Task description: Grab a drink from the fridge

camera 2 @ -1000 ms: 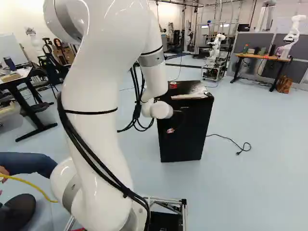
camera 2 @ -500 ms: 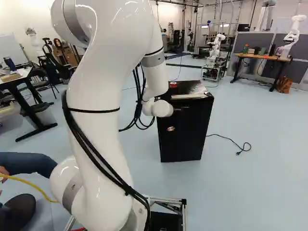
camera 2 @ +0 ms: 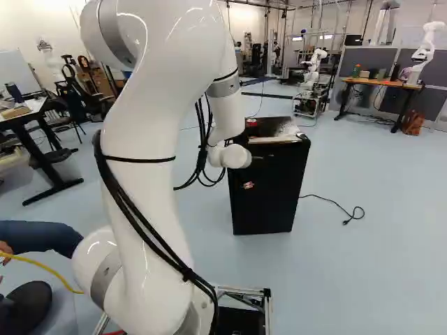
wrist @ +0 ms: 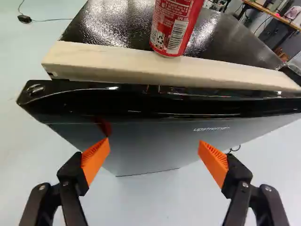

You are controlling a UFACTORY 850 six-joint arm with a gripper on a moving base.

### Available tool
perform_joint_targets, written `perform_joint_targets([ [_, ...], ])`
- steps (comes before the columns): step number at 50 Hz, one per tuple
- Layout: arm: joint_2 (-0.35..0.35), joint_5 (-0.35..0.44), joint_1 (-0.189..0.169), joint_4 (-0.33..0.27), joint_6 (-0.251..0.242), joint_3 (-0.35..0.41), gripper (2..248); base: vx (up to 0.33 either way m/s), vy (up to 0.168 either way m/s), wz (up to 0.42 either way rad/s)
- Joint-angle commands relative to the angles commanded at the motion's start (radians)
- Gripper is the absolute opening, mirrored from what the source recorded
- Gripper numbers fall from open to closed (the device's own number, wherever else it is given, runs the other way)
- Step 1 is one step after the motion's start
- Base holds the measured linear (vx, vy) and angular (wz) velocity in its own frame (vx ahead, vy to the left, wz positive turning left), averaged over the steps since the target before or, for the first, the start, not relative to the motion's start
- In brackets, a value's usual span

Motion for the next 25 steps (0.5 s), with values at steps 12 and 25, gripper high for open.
perform_joint_targets([
  [12,-0.009,0.000,0.002,0.000,0.000,-0.012,247,0.000,0.000,0.000],
  [25,-0.015,0.000,0.004,0.000,0.000,-0.021,247,0.000,0.000,0.000],
])
